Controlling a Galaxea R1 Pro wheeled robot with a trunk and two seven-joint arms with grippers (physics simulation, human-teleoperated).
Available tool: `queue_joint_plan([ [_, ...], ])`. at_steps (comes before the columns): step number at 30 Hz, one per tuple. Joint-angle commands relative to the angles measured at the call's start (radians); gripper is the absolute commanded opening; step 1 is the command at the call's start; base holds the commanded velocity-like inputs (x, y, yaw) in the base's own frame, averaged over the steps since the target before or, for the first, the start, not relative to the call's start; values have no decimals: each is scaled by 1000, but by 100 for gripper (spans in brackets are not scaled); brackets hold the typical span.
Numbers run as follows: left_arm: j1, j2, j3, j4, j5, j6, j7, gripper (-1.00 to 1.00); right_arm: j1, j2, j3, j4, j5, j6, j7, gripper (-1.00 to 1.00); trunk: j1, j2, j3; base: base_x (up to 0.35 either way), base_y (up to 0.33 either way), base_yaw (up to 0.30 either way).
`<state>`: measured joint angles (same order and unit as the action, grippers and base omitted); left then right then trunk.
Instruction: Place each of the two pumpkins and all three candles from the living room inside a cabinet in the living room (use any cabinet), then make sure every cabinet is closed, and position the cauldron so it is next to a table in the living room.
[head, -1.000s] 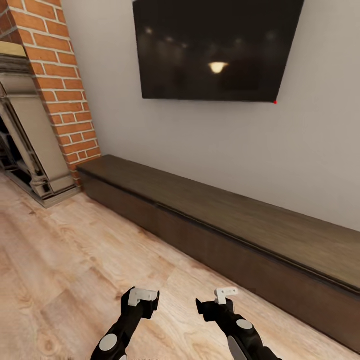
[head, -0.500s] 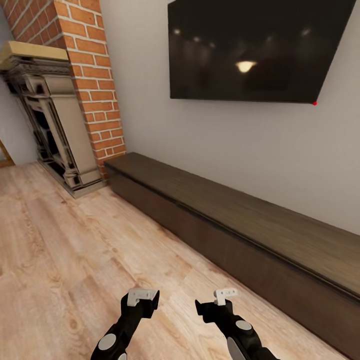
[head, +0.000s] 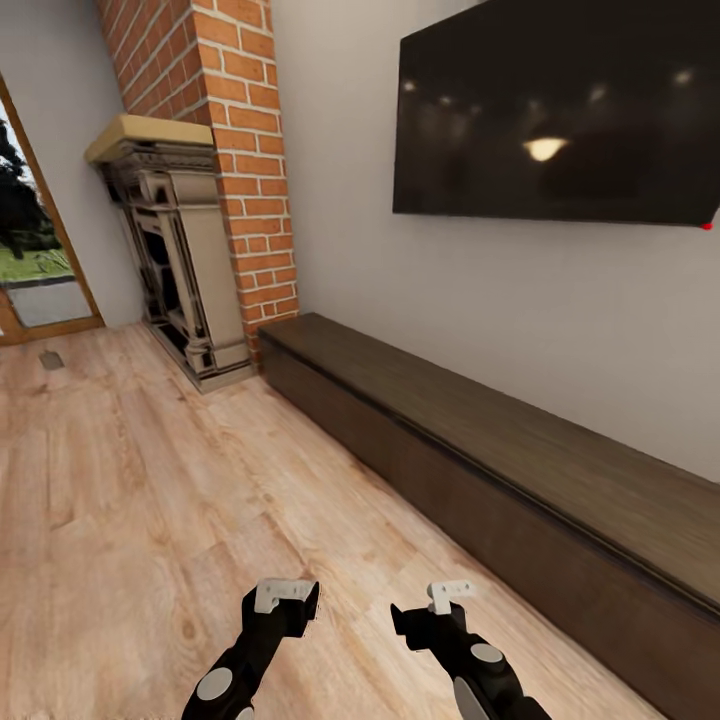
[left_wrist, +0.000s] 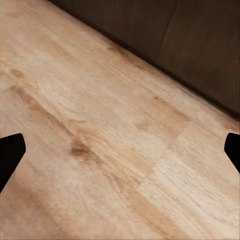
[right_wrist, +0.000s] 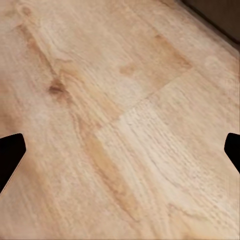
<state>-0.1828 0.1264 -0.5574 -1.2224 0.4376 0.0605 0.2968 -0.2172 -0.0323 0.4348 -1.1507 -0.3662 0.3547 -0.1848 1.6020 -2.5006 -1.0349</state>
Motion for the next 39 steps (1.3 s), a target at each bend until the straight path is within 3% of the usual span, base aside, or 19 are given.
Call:
queue_joint_plan([
  [1, -1, 1, -4, -1, 6, 4, 9, 100, -1, -1, 4, 0, -10, 3, -11, 100, -1, 0, 3, 0, 0, 284],
  [5, -1, 1, -3, 0, 6, 4, 10, 100, -1, -1, 4, 2, -10, 3, -11, 100, -5, 6, 18, 0, 0, 284],
  [14, -2, 1, -3, 8, 6, 8, 11, 100, -1, 0, 4, 8, -7, 3, -12, 100, -40, 69, 46, 0, 0, 284],
  [23, -3, 1, -2, 12, 6, 9, 11, 100, -1, 0, 4, 21, 27, 1, -13, 100, -74, 132, 74, 0, 0, 284],
  [39, -4, 0, -1, 29, 6, 13, 13, 100, -1, 0, 4, 27, 29, -14, -13, 100, -136, 244, 124, 0, 0, 284],
])
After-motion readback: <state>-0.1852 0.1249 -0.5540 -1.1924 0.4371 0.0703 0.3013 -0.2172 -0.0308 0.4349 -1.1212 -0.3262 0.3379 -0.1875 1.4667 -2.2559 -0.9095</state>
